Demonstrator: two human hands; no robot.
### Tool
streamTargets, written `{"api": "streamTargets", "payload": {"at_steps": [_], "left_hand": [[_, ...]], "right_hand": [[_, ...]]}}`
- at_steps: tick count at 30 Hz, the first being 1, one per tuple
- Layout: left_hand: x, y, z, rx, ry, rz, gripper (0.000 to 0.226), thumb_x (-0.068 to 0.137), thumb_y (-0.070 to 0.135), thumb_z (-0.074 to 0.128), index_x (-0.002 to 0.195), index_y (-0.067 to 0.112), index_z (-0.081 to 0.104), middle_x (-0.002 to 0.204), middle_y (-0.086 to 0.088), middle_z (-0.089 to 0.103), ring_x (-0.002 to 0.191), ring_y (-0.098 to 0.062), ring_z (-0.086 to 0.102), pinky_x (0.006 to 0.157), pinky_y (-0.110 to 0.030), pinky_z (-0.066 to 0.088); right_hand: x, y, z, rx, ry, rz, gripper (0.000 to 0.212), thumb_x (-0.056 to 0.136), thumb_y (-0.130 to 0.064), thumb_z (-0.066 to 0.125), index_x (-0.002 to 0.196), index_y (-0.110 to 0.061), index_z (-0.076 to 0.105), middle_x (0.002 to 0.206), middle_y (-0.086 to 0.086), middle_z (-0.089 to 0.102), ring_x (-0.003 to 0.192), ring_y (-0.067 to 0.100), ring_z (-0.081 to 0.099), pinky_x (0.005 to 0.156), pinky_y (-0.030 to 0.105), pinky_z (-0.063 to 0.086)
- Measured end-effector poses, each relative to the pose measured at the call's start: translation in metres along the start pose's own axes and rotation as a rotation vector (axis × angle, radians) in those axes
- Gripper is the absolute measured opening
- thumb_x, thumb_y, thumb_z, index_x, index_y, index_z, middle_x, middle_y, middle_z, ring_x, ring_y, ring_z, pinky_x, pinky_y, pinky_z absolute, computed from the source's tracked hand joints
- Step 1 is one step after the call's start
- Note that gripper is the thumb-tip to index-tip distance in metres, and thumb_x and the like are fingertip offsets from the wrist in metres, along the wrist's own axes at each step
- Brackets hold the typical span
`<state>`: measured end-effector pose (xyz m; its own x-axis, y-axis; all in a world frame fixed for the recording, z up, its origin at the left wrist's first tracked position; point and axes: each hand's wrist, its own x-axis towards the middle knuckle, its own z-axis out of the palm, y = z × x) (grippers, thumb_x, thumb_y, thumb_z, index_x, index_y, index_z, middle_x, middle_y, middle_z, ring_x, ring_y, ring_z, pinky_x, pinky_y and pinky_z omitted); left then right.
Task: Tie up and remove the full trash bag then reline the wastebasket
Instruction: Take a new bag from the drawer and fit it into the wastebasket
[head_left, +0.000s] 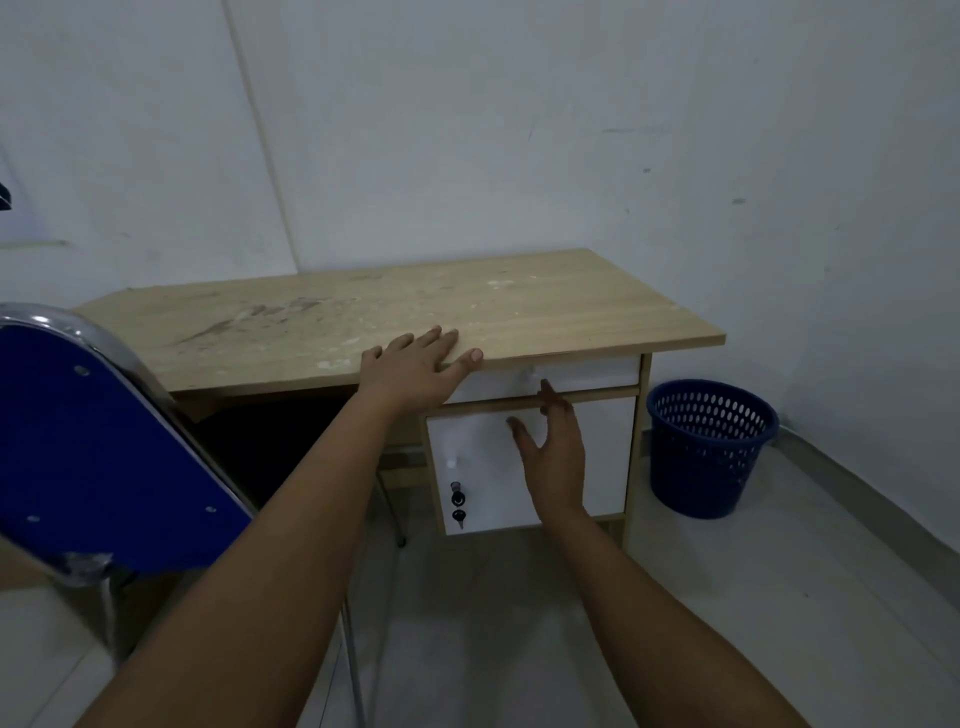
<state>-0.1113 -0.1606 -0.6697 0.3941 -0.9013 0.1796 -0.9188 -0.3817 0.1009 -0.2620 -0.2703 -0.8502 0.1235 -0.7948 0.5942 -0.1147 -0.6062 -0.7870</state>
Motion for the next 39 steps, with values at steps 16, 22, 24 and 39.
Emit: {"api": "streamTargets", "payload": {"at_steps": [16, 22, 24, 39], "left_hand": [[0.008, -0.002, 0.014, 0.037, 0.084, -0.015, 0.082, 0.091, 0.088, 0.011, 0.162, 0.049, 0.021, 0.172, 0.021, 0.015, 0.159, -0.020, 0.018, 0.121, -0.058, 0.014], [0.005, 0.002, 0.011, 0.028, 0.076, -0.027, 0.080, 0.092, 0.087, 0.012, 0.162, 0.049, 0.022, 0.172, 0.022, 0.016, 0.159, -0.019, 0.018, 0.121, -0.058, 0.015], [0.004, 0.002, 0.009, 0.031, 0.062, -0.031, 0.081, 0.092, 0.088, 0.012, 0.162, 0.049, 0.021, 0.172, 0.021, 0.015, 0.159, -0.019, 0.018, 0.121, -0.058, 0.014], [-0.005, 0.006, -0.004, 0.004, -0.024, -0.043, 0.084, 0.089, 0.091, 0.010, 0.163, 0.051, 0.017, 0.173, 0.020, 0.013, 0.160, -0.021, 0.014, 0.122, -0.059, 0.012]], "right_hand": [[0.041, 0.007, 0.036, 0.164, 0.269, -0.027, 0.024, 0.105, -0.018, 0.067, 0.128, -0.018, 0.072, 0.121, -0.002, 0.068, 0.113, 0.013, 0.065, 0.100, 0.043, 0.058], [0.033, 0.000, 0.021, 0.178, 0.187, -0.008, 0.019, 0.107, -0.023, 0.064, 0.123, -0.017, 0.073, 0.117, -0.004, 0.072, 0.113, 0.014, 0.068, 0.101, 0.041, 0.058], [0.023, -0.005, 0.012, 0.159, 0.178, -0.051, 0.019, 0.106, -0.023, 0.065, 0.122, -0.016, 0.072, 0.117, -0.004, 0.071, 0.113, 0.015, 0.068, 0.101, 0.036, 0.057], [-0.059, -0.018, -0.053, 0.096, 0.135, -0.155, 0.020, 0.102, -0.012, 0.070, 0.121, -0.012, 0.070, 0.115, -0.002, 0.069, 0.109, 0.010, 0.065, 0.096, 0.029, 0.057]]}}
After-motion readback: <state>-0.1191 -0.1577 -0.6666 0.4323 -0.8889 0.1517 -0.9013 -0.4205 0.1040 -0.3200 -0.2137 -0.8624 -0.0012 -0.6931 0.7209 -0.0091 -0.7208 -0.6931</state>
